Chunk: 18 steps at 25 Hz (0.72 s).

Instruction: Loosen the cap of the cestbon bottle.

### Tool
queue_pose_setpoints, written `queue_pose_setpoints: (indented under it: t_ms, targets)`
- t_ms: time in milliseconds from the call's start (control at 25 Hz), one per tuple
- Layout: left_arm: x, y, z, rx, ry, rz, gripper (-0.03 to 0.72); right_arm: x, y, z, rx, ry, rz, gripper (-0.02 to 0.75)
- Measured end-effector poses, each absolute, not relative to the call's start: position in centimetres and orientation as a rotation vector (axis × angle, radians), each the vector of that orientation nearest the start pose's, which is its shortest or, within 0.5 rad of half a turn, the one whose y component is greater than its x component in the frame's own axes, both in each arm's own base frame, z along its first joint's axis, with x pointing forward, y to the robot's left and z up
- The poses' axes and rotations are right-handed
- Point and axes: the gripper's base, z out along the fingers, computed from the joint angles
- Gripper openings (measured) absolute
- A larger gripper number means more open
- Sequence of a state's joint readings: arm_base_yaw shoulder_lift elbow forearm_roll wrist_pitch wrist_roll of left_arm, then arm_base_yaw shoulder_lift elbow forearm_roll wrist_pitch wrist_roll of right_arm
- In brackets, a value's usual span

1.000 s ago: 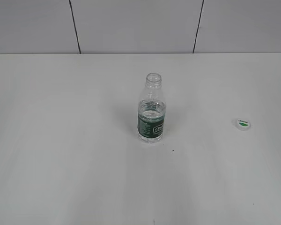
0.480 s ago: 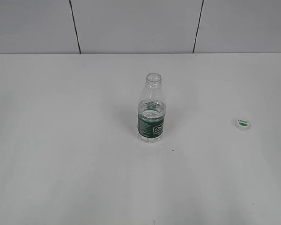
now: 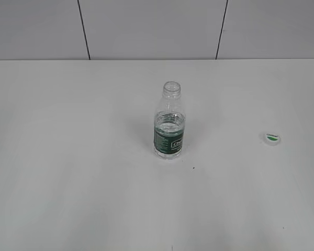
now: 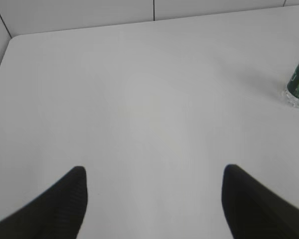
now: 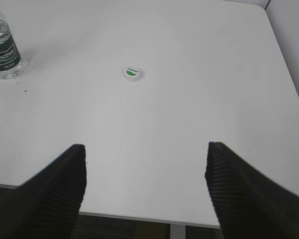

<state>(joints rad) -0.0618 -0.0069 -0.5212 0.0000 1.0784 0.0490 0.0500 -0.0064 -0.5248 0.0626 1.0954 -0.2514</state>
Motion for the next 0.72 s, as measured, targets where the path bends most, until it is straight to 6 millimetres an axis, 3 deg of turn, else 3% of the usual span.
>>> queue_pose_setpoints:
  t_ms: [720]
  targets:
    - [-0.88, 0.13, 28.19, 0.112, 2.025, 0.003, 0.506, -1.04, 0.46, 28.08, -0.316, 2.024, -0.051, 0.57]
